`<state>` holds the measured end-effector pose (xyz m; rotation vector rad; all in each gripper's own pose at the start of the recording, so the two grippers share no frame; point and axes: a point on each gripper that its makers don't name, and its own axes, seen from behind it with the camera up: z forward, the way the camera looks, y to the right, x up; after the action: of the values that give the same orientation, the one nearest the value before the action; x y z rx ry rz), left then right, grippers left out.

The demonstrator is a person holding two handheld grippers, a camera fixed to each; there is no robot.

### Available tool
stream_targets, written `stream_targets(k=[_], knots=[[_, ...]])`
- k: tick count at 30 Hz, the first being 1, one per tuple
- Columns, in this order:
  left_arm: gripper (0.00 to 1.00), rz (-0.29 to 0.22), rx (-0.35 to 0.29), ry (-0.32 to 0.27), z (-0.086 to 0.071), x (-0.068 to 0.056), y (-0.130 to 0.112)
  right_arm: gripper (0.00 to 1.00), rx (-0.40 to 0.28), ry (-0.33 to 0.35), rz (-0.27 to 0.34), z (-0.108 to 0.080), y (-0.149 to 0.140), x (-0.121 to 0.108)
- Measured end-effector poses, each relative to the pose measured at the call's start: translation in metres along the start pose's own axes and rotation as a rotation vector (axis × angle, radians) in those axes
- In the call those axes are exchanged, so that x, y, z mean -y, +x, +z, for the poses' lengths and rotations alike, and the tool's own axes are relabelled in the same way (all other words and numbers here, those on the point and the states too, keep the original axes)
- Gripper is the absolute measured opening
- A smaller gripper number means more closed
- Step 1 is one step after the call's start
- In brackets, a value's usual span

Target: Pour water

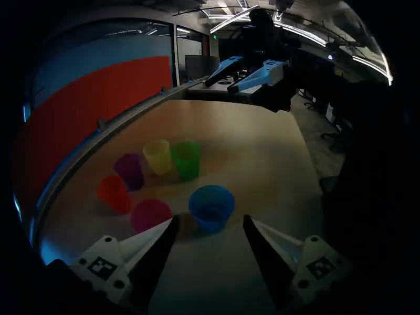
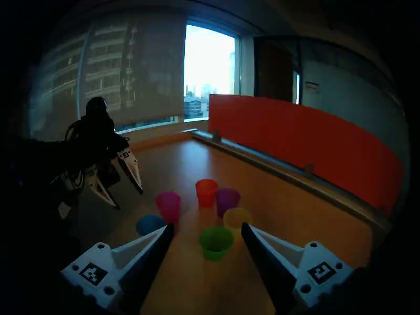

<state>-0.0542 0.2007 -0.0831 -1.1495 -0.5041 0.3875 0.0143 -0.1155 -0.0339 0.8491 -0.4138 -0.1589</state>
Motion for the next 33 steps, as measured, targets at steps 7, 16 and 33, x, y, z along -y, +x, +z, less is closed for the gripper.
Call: stream_targets(k=[7,16,33], knots=[[0.90,0.006,0.035,-0.011,0.016,0.000,-0.004,0.99,0.012,0.002,0.000,0.008,-0.009,-0.004],[0.90,0.028,0.075,-0.012,0.041,0.001,-0.010,0.99,0.018,0.010,0.003,0.015,-0.013,-0.007],[0.90,0.069,0.125,-0.014,0.072,-0.004,-0.017,0.99,0.025,0.013,0.010,0.019,-0.021,-0.012]])
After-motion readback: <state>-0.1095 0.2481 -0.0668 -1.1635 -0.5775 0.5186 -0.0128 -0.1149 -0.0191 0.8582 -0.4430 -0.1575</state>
